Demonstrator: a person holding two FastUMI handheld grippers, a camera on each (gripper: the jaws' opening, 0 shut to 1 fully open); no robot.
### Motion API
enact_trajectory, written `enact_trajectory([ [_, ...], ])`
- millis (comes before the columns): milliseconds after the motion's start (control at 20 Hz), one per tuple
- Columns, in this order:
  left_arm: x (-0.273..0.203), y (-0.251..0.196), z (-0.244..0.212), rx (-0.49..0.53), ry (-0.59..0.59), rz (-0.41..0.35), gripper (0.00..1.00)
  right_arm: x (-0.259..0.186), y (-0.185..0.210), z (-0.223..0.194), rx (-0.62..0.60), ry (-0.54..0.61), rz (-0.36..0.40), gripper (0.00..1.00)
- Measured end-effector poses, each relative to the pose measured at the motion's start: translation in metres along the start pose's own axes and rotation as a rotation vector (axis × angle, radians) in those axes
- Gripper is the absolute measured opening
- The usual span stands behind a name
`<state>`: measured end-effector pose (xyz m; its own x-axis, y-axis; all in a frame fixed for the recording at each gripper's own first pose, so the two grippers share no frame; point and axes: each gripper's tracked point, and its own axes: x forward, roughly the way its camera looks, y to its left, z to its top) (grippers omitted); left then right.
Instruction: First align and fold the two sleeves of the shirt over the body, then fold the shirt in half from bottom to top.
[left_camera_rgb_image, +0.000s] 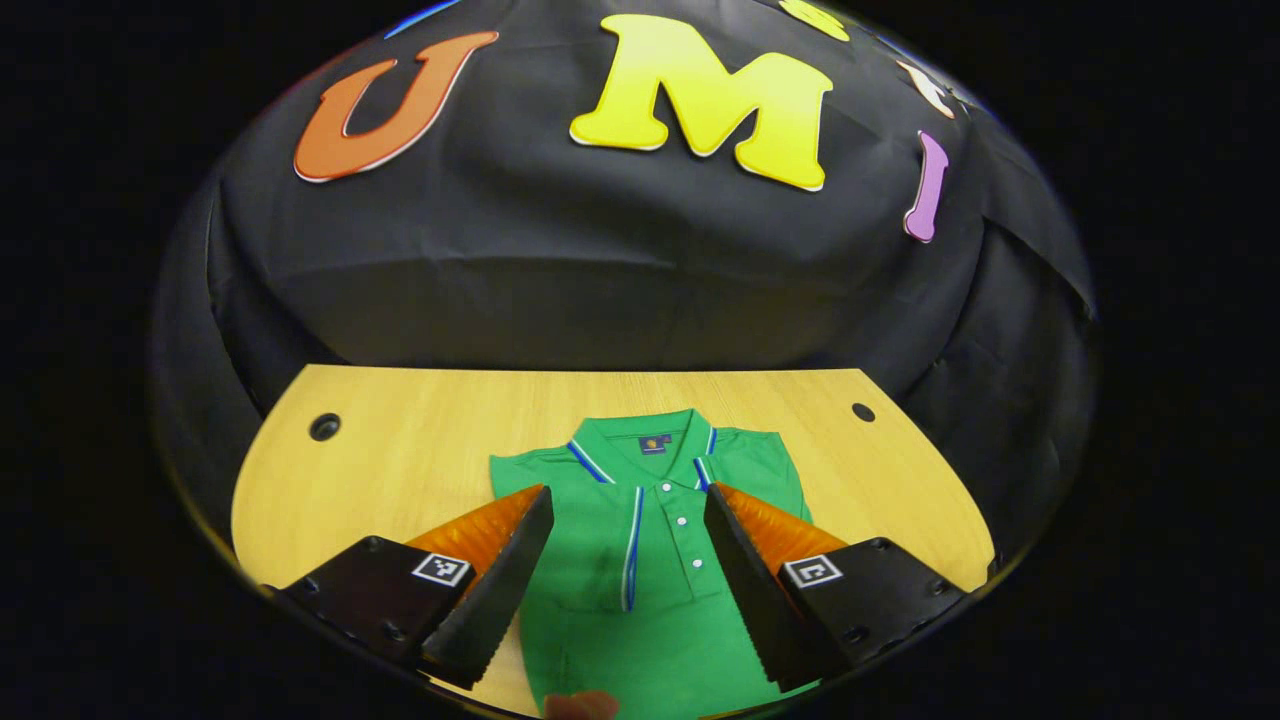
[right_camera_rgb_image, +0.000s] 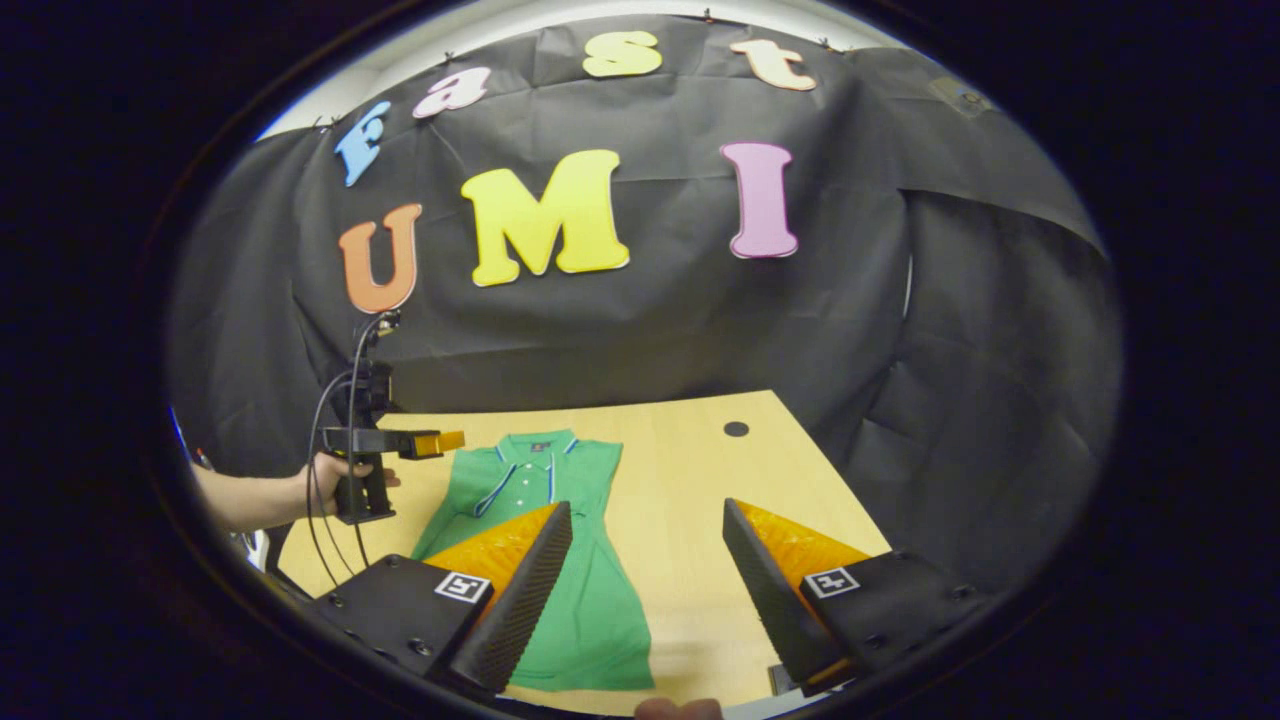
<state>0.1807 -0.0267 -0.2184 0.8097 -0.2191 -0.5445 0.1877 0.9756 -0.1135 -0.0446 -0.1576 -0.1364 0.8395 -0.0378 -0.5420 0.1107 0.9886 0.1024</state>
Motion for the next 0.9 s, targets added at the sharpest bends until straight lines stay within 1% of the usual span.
enact_trajectory([
  [150, -0.047, 0.001, -0.023, -0.002, 0.003, 0.013, 0.99, 0.017, 0.015, -0.019, -0.082, 0.041, 0.066, 0.93],
  [250, -0.080, 0.003, -0.051, -0.008, 0.025, 0.019, 0.99, 0.025, 0.025, -0.034, -0.125, 0.078, 0.113, 0.93],
  [300, -0.096, 0.004, -0.068, -0.009, 0.043, 0.028, 0.99, 0.028, 0.030, -0.044, -0.146, 0.101, 0.137, 0.98],
  [350, -0.111, 0.007, -0.086, -0.004, 0.061, 0.034, 0.99, 0.029, 0.033, -0.055, -0.160, 0.126, 0.156, 0.93],
  [400, -0.129, 0.011, -0.105, 0.002, 0.082, 0.050, 0.99, 0.030, 0.035, -0.067, -0.175, 0.148, 0.175, 0.98],
  [450, -0.144, 0.013, -0.123, 0.004, 0.107, 0.055, 0.99, 0.030, 0.036, -0.079, -0.194, 0.176, 0.189, 0.93],
  [500, -0.158, 0.014, -0.142, 0.004, 0.136, 0.052, 0.99, 0.030, 0.038, -0.093, -0.214, 0.209, 0.208, 0.98],
  [550, -0.170, 0.014, -0.157, 0.004, 0.163, 0.049, 0.99, 0.027, 0.041, -0.108, -0.232, 0.240, 0.234, 0.98],
  [600, -0.181, 0.015, -0.171, 0.003, 0.184, 0.047, 0.99, 0.025, 0.042, -0.122, -0.250, 0.268, 0.249, 0.93],
  [650, -0.191, 0.016, -0.185, 0.001, 0.212, 0.042, 0.99, 0.023, 0.041, -0.132, -0.265, 0.290, 0.258, 0.93],
  [700, -0.201, 0.018, -0.200, 0.004, 0.242, 0.042, 0.99, 0.020, 0.039, -0.144, -0.283, 0.322, 0.263, 0.98],
  [800, -0.215, 0.020, -0.229, 0.011, 0.301, 0.040, 0.99, 0.016, 0.034, -0.171, -0.294, 0.400, 0.270, 0.98],
  [900, -0.226, 0.022, -0.262, 0.047, 0.370, 0.033, 0.99, 0.012, 0.026, -0.204, -0.277, 0.485, 0.265, 0.98],
])
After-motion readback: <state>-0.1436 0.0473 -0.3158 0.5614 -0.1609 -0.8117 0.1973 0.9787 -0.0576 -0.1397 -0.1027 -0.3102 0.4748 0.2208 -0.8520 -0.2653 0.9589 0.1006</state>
